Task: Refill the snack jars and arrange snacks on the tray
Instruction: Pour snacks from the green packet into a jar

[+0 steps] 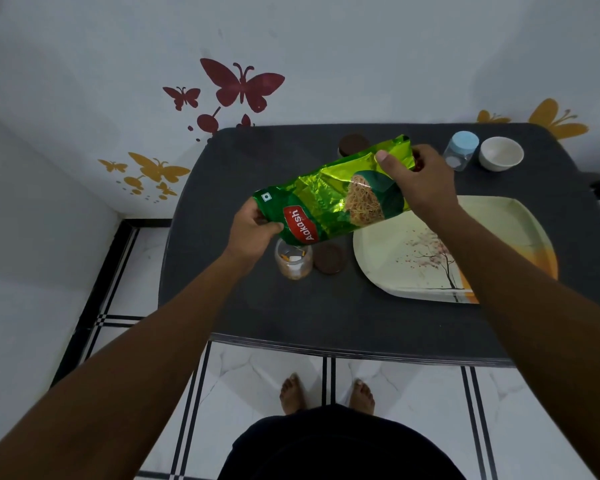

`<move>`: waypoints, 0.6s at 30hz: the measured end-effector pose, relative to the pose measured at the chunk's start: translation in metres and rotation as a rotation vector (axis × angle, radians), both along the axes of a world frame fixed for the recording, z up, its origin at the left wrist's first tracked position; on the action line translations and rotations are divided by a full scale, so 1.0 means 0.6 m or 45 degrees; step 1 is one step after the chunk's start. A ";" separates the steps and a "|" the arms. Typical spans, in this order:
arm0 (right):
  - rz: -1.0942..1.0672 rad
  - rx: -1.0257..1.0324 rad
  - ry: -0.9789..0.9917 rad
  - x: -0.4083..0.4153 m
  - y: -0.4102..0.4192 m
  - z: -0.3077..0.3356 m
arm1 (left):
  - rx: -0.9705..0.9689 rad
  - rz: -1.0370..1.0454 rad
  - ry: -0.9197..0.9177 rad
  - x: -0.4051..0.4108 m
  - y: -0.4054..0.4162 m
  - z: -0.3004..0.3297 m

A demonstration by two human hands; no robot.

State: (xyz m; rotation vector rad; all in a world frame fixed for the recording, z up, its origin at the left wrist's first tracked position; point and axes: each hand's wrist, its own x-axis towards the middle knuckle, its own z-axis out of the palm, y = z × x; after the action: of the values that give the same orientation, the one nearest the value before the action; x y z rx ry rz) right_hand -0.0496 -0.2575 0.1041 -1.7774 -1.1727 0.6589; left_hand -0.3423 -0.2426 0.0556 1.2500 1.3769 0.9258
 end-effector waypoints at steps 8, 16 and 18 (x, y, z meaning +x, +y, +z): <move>-0.016 0.008 -0.029 -0.002 -0.001 0.000 | -0.066 0.072 -0.110 0.001 0.003 -0.009; -0.031 0.042 -0.055 -0.016 -0.005 0.007 | -0.085 0.134 -0.247 0.002 -0.002 0.003; -0.040 0.051 -0.066 -0.019 -0.005 0.010 | -0.083 0.145 -0.255 0.003 -0.003 0.005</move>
State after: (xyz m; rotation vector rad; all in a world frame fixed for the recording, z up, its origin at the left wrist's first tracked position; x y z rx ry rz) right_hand -0.0609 -0.2604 0.1099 -1.7850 -1.1821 0.5708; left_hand -0.3402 -0.2447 0.0584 1.0098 1.3186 1.0468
